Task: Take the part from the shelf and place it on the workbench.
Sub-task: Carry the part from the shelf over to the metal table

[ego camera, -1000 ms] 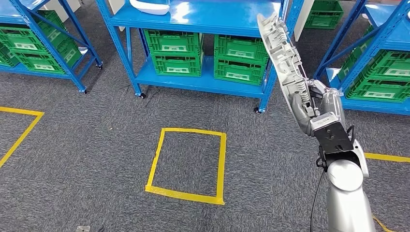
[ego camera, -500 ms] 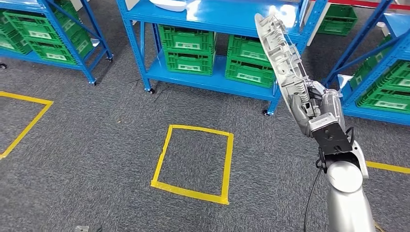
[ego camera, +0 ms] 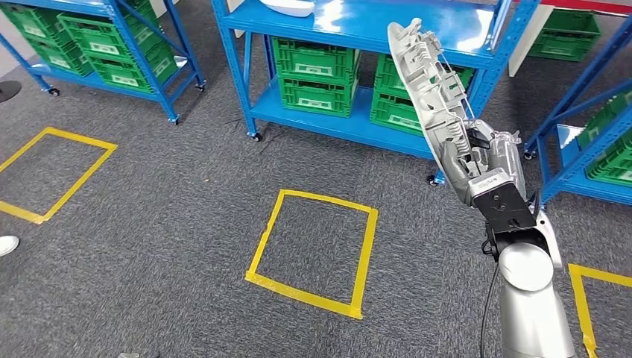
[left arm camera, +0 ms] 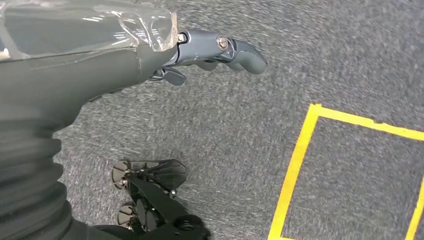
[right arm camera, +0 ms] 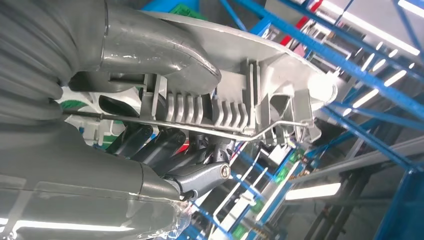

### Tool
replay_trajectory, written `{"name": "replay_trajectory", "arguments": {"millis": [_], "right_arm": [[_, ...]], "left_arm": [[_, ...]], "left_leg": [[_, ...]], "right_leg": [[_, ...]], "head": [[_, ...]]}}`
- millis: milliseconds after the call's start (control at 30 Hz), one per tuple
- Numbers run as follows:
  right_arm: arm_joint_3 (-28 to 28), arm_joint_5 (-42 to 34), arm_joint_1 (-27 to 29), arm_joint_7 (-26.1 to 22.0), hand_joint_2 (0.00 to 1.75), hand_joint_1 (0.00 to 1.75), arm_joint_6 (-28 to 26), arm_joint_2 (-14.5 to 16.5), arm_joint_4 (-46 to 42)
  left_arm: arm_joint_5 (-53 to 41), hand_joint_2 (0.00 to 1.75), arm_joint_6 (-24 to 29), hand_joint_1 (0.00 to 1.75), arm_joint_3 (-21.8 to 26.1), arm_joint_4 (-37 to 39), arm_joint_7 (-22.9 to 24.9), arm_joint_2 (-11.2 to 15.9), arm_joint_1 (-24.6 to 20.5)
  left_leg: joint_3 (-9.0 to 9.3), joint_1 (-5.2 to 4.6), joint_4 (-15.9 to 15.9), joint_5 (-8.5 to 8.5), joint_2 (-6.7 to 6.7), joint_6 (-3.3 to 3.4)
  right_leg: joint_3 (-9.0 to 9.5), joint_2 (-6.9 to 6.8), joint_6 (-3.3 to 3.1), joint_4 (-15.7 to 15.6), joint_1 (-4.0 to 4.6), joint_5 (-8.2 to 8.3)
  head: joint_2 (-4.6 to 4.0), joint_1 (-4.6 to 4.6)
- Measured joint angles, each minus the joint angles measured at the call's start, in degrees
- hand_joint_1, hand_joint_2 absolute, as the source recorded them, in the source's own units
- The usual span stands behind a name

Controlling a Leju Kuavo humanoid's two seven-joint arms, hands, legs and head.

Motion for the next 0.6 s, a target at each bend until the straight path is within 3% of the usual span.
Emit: {"name": "replay_trajectory", "arguments": {"millis": [33,67,133,200,267,300,367,433,467,533,567,600], "right_arm": [[0.01,0.01,-0.01,0.01,1.75,1.75,0.0,0.01,0.04],[0.02,0.02,-0.04,0.01,1.75,1.75,0.0,0.01,0.07],[0.03,0.02,-0.11,0.0,1.75,1.75,0.0,0.01,0.08],[0.03,0.03,-0.22,-0.01,1.75,1.75,0.0,-0.02,0.08],[0.06,0.08,-0.35,-0.1,1.75,1.75,-0.04,-0.04,0.07],[0.08,0.13,-0.43,-0.17,1.75,1.75,-0.08,-0.07,0.08],[0.16,0.23,-0.57,-0.37,1.75,1.75,-0.16,-0.25,0.11],[0.2,0.29,-0.51,-0.46,1.75,1.75,-0.21,-0.61,0.25],[0.2,0.32,-0.42,-0.48,1.75,1.75,-0.22,-0.75,0.34],[0.24,0.35,-0.19,-0.49,1.75,1.75,-0.25,-0.88,0.5],[0.28,0.36,-0.14,-0.5,1.75,1.75,-0.26,-0.89,0.52],[0.32,0.37,-0.12,-0.5,1.75,1.75,-0.27,-0.9,0.52]], "left_arm": [[-0.01,1.75,-0.01,0.0,0.05,0.02,0.0,-0.01,0.03],[-0.02,1.75,-0.04,0.0,0.11,0.03,0.0,0.01,0.05],[-0.04,1.75,-0.1,0.0,0.19,0.02,-0.01,0.11,0.04],[-0.08,1.75,-0.22,0.0,0.23,-0.01,-0.07,0.2,-0.04],[-0.14,1.75,-0.33,0.0,0.4,-0.02,-0.16,0.25,0.0],[-0.2,1.75,-0.37,0.0,0.49,-0.01,-0.2,0.26,0.1],[-0.35,1.75,-0.42,0.0,0.6,0.02,-0.31,0.25,0.15],[-0.48,1.75,-0.48,0.0,0.62,0.05,-0.41,0.26,0.0],[-0.52,1.75,-0.49,0.0,0.63,0.08,-0.45,0.27,-0.05],[-0.6,1.75,-0.51,0.0,0.64,0.16,-0.57,0.25,0.0],[-0.61,1.75,-0.51,0.0,0.64,0.21,-0.63,0.24,0.03],[-0.62,1.75,-0.51,0.0,0.64,0.27,-0.71,0.24,0.05]], "left_leg": [[0.44,0.02,-0.83,0.88,0.12,0.09],[2.02,-0.03,-3.84,2.54,0.4,0.36],[6.21,-0.55,-11.81,5.53,2.31,1.22],[8.06,-1.27,-15.81,6.42,3.6,1.87],[7.97,-1.63,-16.34,6.6,2.66,2.27],[8.21,-1.54,-16.86,6.93,2.07,2.47],[8.78,-1.24,-18.04,7.79,0.87,2.98],[8.74,-1.09,-18.43,8.24,-0.36,3.37],[8.57,-1.12,-18.38,8.31,-1.06,3.49],[8.37,-1.09,-18.15,8.36,-2.62,3.53],[8.32,-1.0,-17.93,8.31,-3.38,3.44],[8.26,-0.87,-17.57,8.18,-4.15,3.24]], "right_leg": [[0.0,-0.47,0.0,0.0,0.07,-0.01],[0.03,-0.93,0.01,-0.01,0.16,-0.01],[0.08,-1.8,0.05,-0.04,0.43,-0.02],[0.03,-2.75,0.2,-0.1,0.66,-0.02],[0.17,-3.82,0.6,-0.37,0.65,0.01],[0.21,-3.7,0.85,-0.32,0.54,-0.13],[-0.7,-1.66,0.91,1.78,0.43,-1.47],[-3.73,0.8,0.4,8.02,0.37,-4.39],[-5.57,1.3,0.26,11.85,0.38,-5.87],[-7.31,1.74,0.77,15.47,0.22,-6.76],[-6.43,1.84,1.37,13.77,0.03,-5.75],[-4.55,2.17,2.07,10.08,-0.26,-4.08]], "head": [[0.0,-0.01],[0.0,-0.01],[0.0,0.01],[0.0,0.03],[0.0,0.02],[0.0,0.05],[0.0,0.22],[0.0,0.53],[0.0,0.67],[0.0,0.71],[0.0,0.72],[0.0,0.73]]}}
